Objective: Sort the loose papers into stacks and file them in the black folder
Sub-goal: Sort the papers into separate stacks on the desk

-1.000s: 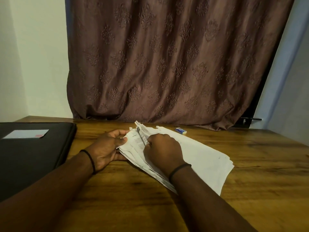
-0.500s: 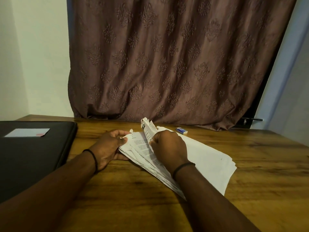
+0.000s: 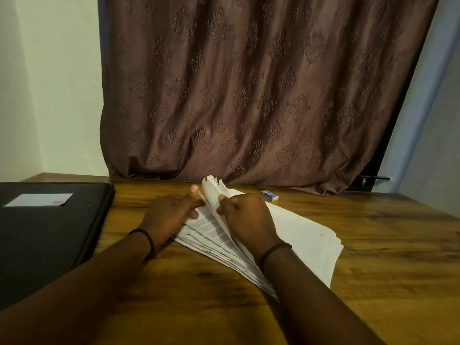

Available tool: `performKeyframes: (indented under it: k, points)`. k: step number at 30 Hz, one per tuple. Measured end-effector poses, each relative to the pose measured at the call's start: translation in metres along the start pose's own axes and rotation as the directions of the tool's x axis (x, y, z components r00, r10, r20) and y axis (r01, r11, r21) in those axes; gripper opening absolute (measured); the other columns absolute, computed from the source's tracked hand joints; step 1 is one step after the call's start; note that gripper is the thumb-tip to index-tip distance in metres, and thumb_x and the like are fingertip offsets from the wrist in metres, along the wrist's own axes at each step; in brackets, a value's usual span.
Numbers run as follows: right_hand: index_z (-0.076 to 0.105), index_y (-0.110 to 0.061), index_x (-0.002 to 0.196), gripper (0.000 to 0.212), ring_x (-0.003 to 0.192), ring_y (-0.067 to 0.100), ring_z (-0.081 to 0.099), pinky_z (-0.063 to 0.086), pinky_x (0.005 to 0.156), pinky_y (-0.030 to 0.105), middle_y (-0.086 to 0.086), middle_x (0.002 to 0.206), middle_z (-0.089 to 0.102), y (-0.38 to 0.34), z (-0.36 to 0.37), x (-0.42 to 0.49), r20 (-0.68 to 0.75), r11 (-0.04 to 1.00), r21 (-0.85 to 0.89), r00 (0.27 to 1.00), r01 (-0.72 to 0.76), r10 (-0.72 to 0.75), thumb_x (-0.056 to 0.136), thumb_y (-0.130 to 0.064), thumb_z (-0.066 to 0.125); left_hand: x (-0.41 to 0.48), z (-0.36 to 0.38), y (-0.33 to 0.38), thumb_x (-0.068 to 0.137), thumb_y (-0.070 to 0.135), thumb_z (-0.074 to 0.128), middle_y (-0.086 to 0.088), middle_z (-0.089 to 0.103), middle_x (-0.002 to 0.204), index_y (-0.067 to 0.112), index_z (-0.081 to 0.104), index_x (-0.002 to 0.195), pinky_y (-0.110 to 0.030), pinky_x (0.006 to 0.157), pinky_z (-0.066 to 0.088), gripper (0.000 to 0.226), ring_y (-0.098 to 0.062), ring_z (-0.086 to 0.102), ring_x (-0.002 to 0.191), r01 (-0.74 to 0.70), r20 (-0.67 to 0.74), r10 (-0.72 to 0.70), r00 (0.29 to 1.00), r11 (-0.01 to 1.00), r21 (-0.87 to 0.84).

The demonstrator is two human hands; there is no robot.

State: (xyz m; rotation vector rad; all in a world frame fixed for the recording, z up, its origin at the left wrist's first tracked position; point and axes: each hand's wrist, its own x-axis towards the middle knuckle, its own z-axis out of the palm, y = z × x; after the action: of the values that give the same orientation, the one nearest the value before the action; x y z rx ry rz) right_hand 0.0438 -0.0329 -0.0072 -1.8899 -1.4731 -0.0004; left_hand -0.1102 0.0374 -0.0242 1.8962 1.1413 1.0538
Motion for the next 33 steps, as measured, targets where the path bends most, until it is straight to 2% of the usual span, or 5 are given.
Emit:
performKeyframes:
  k: [10, 20, 24, 29, 33]
  points:
    - [0.067, -0.026, 0.126, 0.032, 0.107, 0.022, 0.06, 0.046, 0.098, 0.032, 0.005, 0.123, 0.067, -0.013, -0.015, -0.011, 0.115, 0.919, -0.332, 0.977, 0.21, -0.182, 0.096, -0.019, 0.058, 0.021, 0.009, -0.004, 0.089, 0.02, 0.066, -0.009, 0.062, 0.059, 0.008, 0.065, 0.062, -0.036, 0.065, 0.046, 0.029, -0.03, 0.06, 0.064, 0.125, -0.284, -0.18, 0.942, 0.972, -0.199]
    - [0.063, -0.017, 0.129, 0.034, 0.112, 0.025, 0.061, 0.046, 0.102, 0.036, 0.007, 0.127, 0.065, -0.003, 0.007, -0.014, 0.201, 0.83, -0.465, 0.95, 0.307, -0.239, 0.097, -0.029, 0.057, 0.023, -0.075, 0.01, 0.104, 0.016, 0.037, -0.018, 0.057, 0.133, -0.002, 0.054, 0.126, -0.011, 0.083, 0.037, 0.033, -0.03, 0.053, 0.121, -0.065, -0.886, -0.286, 0.366, 0.941, -0.331]
    - [0.069, -0.025, 0.119, 0.028, 0.107, 0.019, 0.061, 0.047, 0.098, 0.031, -0.001, 0.121, 0.068, -0.003, 0.009, -0.012, 0.1, 0.862, -0.378, 0.941, 0.337, -0.324, 0.092, -0.031, 0.062, 0.02, -0.077, 0.014, 0.106, 0.015, 0.032, -0.014, 0.049, 0.14, 0.001, 0.044, 0.136, 0.008, 0.062, 0.034, 0.035, -0.021, 0.05, 0.124, -0.181, -0.839, -0.376, 0.395, 0.863, -0.472]
    - [0.045, -0.021, 0.12, 0.069, 0.1, 0.021, 0.061, 0.052, 0.085, 0.032, 0.006, 0.117, 0.063, -0.019, 0.006, -0.014, -0.443, 0.875, -0.223, 0.755, 0.429, -0.483, 0.068, -0.042, 0.085, 0.017, -0.074, 0.019, 0.105, 0.015, 0.034, -0.012, 0.054, 0.127, -0.002, 0.046, 0.133, 0.005, 0.062, 0.038, 0.034, -0.013, 0.053, 0.11, -0.264, -0.861, -0.251, 0.442, 0.881, -0.392]
    - [0.021, -0.021, 0.152, 0.104, 0.141, 0.023, 0.033, 0.016, 0.117, 0.034, 0.006, 0.158, 0.031, -0.026, 0.006, -0.019, -0.275, 0.788, -0.286, 0.741, 0.546, -0.613, 0.071, -0.054, 0.078, 0.013, -0.072, 0.027, 0.105, 0.021, 0.038, -0.006, 0.054, 0.11, -0.004, 0.048, 0.124, -0.001, 0.066, 0.043, 0.033, -0.005, 0.054, 0.094, -0.4, -0.863, 0.028, 0.504, 0.894, -0.204]
